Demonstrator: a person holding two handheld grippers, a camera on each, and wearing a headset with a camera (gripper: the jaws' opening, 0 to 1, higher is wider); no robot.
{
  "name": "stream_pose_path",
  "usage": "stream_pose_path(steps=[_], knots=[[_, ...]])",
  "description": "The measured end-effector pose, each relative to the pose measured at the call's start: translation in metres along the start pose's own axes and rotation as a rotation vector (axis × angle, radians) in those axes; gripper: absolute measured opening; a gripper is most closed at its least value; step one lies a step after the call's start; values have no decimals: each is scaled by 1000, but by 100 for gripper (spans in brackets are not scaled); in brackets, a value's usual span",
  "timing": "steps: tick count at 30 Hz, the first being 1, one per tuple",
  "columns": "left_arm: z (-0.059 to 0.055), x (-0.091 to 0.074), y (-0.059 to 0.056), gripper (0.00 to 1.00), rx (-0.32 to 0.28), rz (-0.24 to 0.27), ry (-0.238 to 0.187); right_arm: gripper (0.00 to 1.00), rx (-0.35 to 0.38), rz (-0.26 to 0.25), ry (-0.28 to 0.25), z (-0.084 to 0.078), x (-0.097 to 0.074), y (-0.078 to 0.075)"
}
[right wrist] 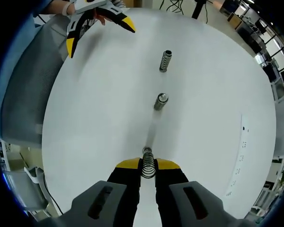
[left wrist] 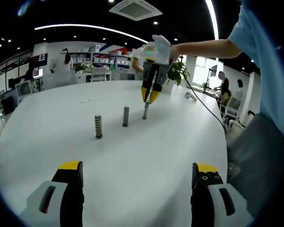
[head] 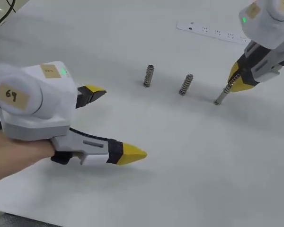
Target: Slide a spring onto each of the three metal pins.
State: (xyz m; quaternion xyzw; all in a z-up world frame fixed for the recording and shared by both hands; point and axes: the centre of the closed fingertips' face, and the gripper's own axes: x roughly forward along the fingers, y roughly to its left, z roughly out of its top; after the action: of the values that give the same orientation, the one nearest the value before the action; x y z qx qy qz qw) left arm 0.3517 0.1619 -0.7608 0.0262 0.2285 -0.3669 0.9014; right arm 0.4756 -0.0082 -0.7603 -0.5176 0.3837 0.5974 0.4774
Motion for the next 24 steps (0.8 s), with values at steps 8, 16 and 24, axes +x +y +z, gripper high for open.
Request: stream_pose_path(steps=[8,16,24], knots=[[-2,-1,1,93,-5,4,2,8,-4,16,13,-1,11,1],[-5,-2,2,93,-6,7,5,8,2,33,27,-2,23,3],[-5,-2,2,92,-10,6,8,8,10,45,26,-2,30,4]])
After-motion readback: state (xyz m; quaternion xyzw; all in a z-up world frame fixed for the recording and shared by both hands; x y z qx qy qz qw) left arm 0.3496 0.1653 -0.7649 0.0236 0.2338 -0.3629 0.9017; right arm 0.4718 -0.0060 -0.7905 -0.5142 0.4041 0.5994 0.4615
